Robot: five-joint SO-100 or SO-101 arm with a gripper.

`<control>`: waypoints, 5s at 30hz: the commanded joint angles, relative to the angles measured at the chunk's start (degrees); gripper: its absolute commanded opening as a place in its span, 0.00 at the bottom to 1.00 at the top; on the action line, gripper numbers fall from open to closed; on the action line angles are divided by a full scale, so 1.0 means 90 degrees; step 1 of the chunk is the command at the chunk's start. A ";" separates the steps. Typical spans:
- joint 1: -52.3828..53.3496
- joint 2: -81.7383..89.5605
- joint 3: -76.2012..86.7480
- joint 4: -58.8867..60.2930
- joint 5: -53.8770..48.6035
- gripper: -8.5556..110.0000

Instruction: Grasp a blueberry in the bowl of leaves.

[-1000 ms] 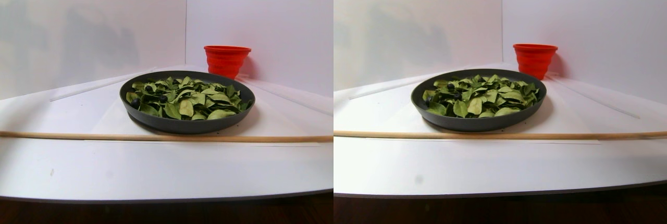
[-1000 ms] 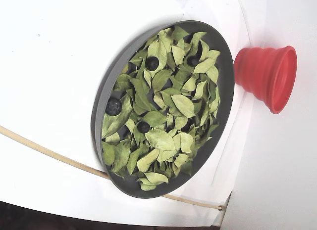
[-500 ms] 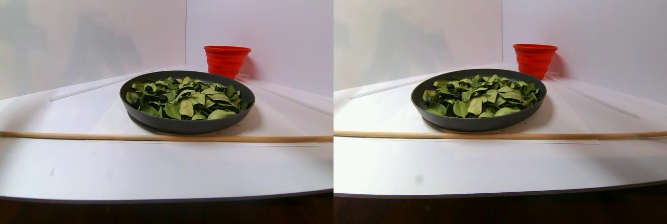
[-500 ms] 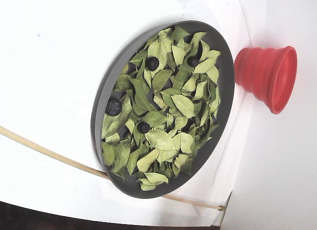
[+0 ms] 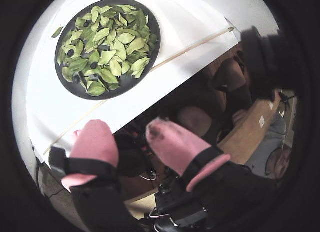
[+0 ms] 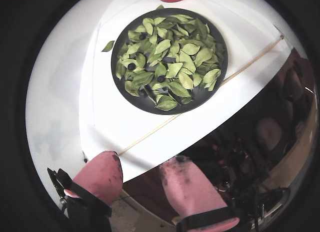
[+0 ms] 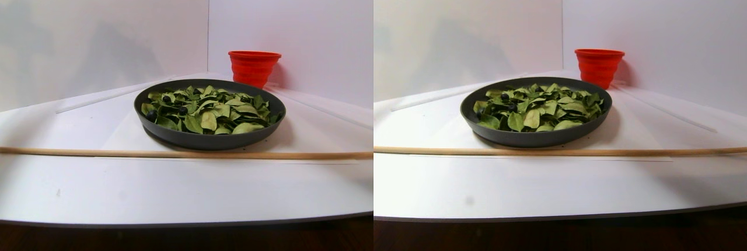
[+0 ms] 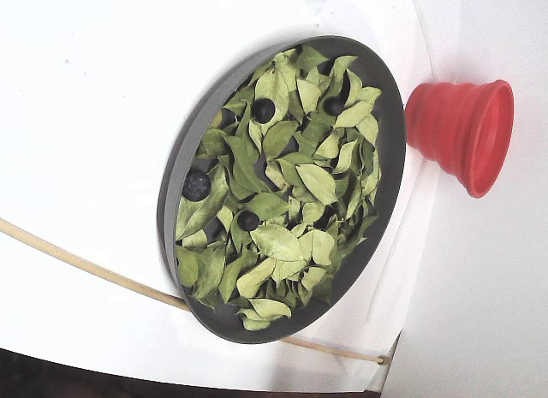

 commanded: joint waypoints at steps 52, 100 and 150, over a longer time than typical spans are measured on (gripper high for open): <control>-0.0674 -0.3613 0.1553 -0.4590 -0.2588 0.21; -0.0869 -0.7959 0.1064 -0.8535 -0.2910 0.22; -0.0869 -1.0244 0.0479 -1.0205 -0.3213 0.20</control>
